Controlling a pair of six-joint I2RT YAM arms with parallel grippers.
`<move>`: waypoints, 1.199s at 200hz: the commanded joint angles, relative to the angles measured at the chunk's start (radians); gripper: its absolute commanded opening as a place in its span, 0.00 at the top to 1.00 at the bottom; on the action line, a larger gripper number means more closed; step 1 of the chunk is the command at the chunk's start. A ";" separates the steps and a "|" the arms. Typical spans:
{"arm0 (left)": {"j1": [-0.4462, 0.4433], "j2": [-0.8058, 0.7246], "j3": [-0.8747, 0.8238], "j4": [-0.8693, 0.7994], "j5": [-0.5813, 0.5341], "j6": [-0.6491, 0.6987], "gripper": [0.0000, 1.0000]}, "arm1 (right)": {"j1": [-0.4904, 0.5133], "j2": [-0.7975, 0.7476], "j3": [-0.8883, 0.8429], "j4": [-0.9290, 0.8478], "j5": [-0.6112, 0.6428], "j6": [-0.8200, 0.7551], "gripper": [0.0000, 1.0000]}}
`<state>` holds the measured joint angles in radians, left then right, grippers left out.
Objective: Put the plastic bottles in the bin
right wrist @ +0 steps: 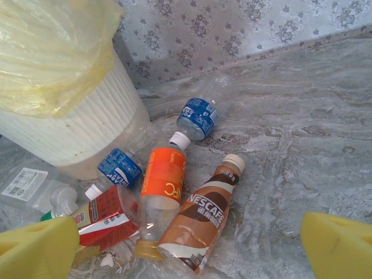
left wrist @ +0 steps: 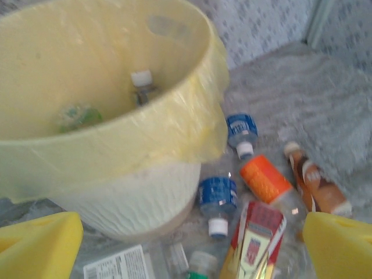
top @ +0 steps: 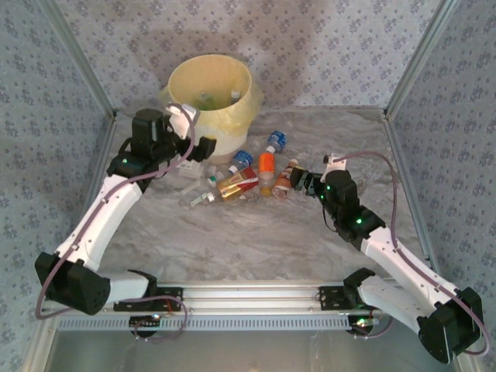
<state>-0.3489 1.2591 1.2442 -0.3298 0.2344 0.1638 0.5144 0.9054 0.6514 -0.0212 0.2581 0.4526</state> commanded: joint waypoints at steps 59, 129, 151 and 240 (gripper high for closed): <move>-0.030 0.090 -0.125 -0.215 -0.089 0.229 0.02 | -0.019 -0.012 -0.015 0.016 0.001 0.023 0.00; -0.010 0.286 -0.118 -0.365 -0.160 0.333 0.02 | -0.043 -0.018 -0.016 0.014 -0.007 0.005 0.00; 0.020 0.345 -0.096 -0.385 -0.187 0.353 0.03 | -0.051 -0.024 -0.018 0.011 -0.013 -0.002 0.00; 0.015 0.467 -0.166 -0.191 -0.274 0.365 0.16 | -0.070 -0.030 -0.022 0.012 -0.031 0.012 0.00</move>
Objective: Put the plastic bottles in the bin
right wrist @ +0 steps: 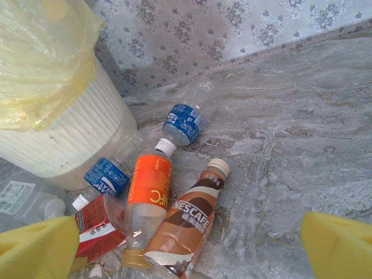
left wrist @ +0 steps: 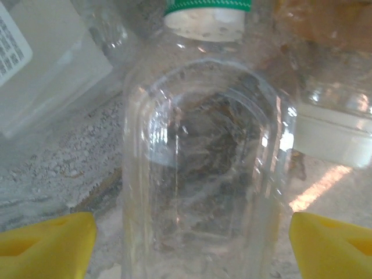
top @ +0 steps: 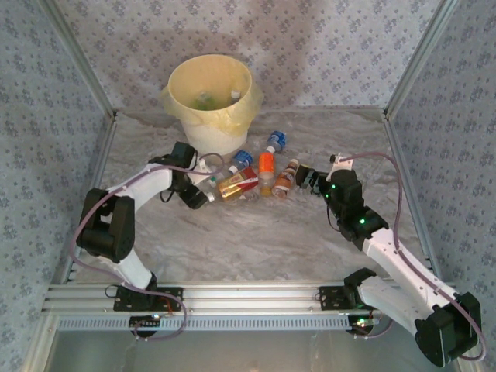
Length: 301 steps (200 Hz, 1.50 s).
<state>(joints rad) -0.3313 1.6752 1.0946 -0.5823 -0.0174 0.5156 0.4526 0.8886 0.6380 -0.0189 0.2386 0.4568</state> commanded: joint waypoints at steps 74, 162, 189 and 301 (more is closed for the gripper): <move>-0.028 0.073 -0.032 0.084 -0.076 -0.019 0.33 | -0.013 -0.027 -0.005 -0.010 -0.019 0.020 0.00; -0.047 -0.096 -0.042 0.046 -0.080 -0.092 0.58 | -0.019 -0.034 0.040 -0.051 -0.028 -0.008 0.00; -0.066 -0.155 -0.039 0.057 -0.050 -0.118 0.61 | -0.021 -0.045 0.029 -0.054 -0.028 0.000 0.00; -0.205 -0.287 0.042 0.166 0.125 -0.185 0.61 | -0.024 -0.058 0.008 -0.014 -0.040 0.000 0.00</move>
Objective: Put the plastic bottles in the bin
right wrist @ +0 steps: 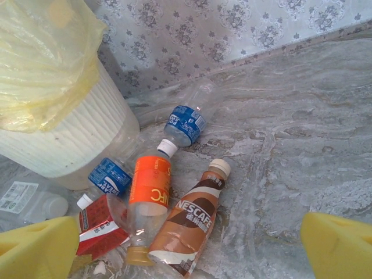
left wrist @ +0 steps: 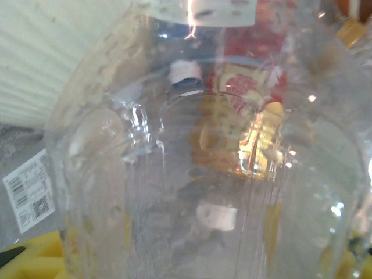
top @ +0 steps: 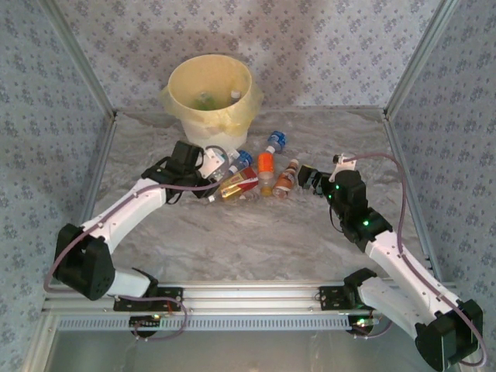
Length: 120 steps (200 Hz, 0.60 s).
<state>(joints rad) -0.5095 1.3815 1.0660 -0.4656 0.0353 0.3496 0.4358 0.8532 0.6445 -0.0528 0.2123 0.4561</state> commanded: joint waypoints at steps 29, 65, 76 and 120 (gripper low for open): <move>-0.049 0.040 0.149 0.086 0.212 -0.049 0.61 | -0.007 -0.048 -0.017 0.029 -0.019 -0.005 0.00; -0.070 0.091 0.242 0.154 0.344 -0.082 0.60 | -0.010 -0.072 -0.021 0.016 -0.007 -0.019 0.00; -0.071 0.105 0.273 0.172 0.374 -0.088 0.60 | -0.010 -0.077 -0.019 0.006 -0.005 -0.025 0.00; -0.071 0.131 0.388 0.273 0.420 -0.117 0.59 | -0.014 -0.088 -0.019 -0.001 -0.001 -0.031 0.00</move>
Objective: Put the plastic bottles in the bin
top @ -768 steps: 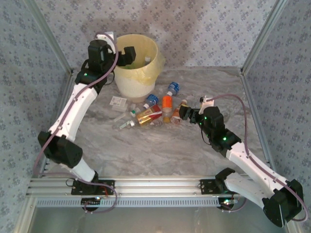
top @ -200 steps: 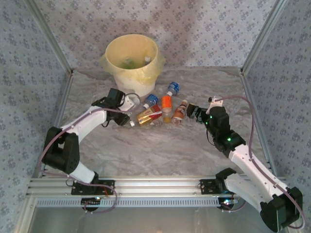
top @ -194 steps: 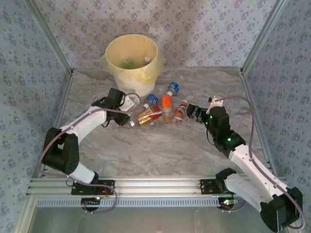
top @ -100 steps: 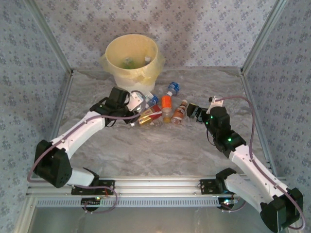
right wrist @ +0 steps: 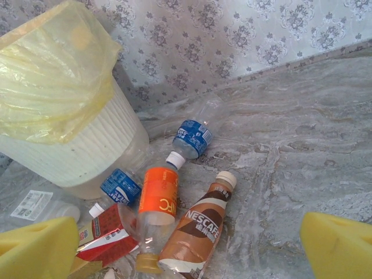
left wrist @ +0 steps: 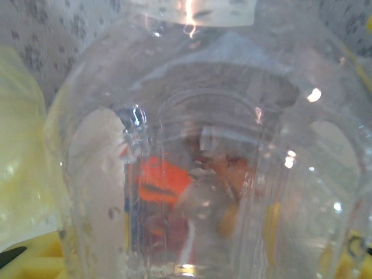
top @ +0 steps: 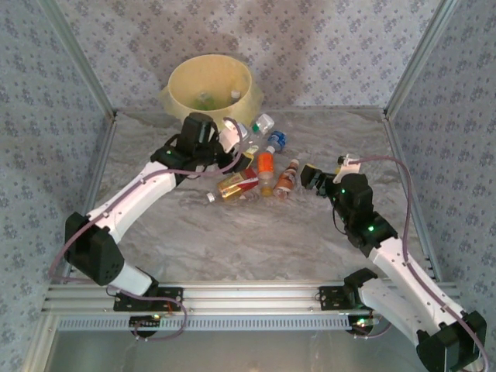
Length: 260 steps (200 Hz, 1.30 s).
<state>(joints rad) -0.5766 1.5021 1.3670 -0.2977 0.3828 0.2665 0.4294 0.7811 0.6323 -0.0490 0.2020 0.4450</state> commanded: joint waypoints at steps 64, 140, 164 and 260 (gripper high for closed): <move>-0.003 0.072 0.234 0.300 -0.151 -0.109 0.60 | -0.009 -0.011 -0.008 0.004 0.004 -0.008 0.00; 0.015 0.255 0.503 0.249 -0.570 -0.309 0.60 | -0.011 -0.010 -0.008 0.000 0.003 0.012 0.00; 0.030 0.306 0.575 0.226 -0.667 -0.425 0.60 | -0.011 -0.006 -0.009 0.001 0.007 0.024 0.00; 0.095 0.542 0.794 0.197 -0.916 -0.442 0.60 | -0.012 -0.034 0.011 -0.084 0.013 0.026 0.00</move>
<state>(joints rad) -0.5022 1.9987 2.1235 -0.1116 -0.4412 -0.1593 0.4229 0.7712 0.6323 -0.0994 0.2016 0.4572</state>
